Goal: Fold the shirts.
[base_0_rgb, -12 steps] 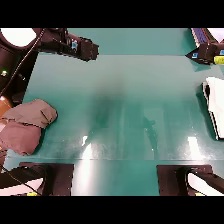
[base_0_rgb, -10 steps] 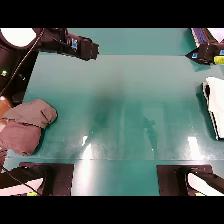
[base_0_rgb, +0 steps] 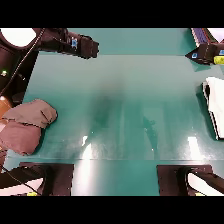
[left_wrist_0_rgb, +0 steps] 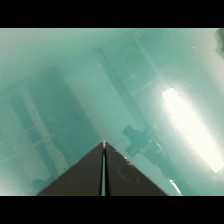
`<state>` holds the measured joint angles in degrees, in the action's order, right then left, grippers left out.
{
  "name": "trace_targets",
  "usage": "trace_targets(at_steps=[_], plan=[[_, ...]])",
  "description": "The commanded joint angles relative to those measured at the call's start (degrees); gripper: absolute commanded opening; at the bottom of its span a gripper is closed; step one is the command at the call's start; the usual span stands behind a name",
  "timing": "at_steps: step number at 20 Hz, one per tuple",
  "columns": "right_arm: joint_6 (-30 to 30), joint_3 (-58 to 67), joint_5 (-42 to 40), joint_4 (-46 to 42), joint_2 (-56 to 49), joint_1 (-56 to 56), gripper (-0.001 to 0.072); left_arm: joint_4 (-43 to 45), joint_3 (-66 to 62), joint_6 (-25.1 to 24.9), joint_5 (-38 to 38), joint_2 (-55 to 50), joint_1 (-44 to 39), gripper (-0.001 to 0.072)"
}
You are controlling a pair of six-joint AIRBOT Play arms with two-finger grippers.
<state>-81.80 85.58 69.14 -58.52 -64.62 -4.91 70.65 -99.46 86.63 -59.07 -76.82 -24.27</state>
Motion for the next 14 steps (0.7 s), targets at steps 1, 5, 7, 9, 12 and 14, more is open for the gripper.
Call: trace_targets(at_steps=[1, 5, 7, 9, 12, 14], plan=[[-0.02, 0.04, 0.15, 0.02, -0.02, -0.13, 0.0017, -0.59, 0.00, 0.31, 0.39, -0.02, -0.04, 0.0024], [-0.02, 0.04, 1.31, -0.02, -0.04, -0.13, 0.0018, 11.32, -0.26, 1.97, -10.05, 0.61, 3.63, 0.0023], [0.00, 0.02, 1.84, -0.07, -0.04, -0.13, 0.0017, 20.04, 0.46, 3.06, -19.69, 1.18, 8.20, 0.0023], [-0.02, 0.02, 1.97, -0.02, -0.02, -0.13, 0.0017, 23.80, 4.28, 2.99, -22.62, 3.15, 13.73, 0.0024], [0.00, 0.02, 1.97, -0.04, -0.04, -0.13, 0.0017, 23.89, 13.75, 2.95, -23.63, 6.34, 20.90, 0.0025], [0.00, 0.02, 1.97, -0.04, -0.04, -0.13, 0.0018, 23.89, 22.34, 2.95, -24.06, 7.37, 24.65, 0.0387]])
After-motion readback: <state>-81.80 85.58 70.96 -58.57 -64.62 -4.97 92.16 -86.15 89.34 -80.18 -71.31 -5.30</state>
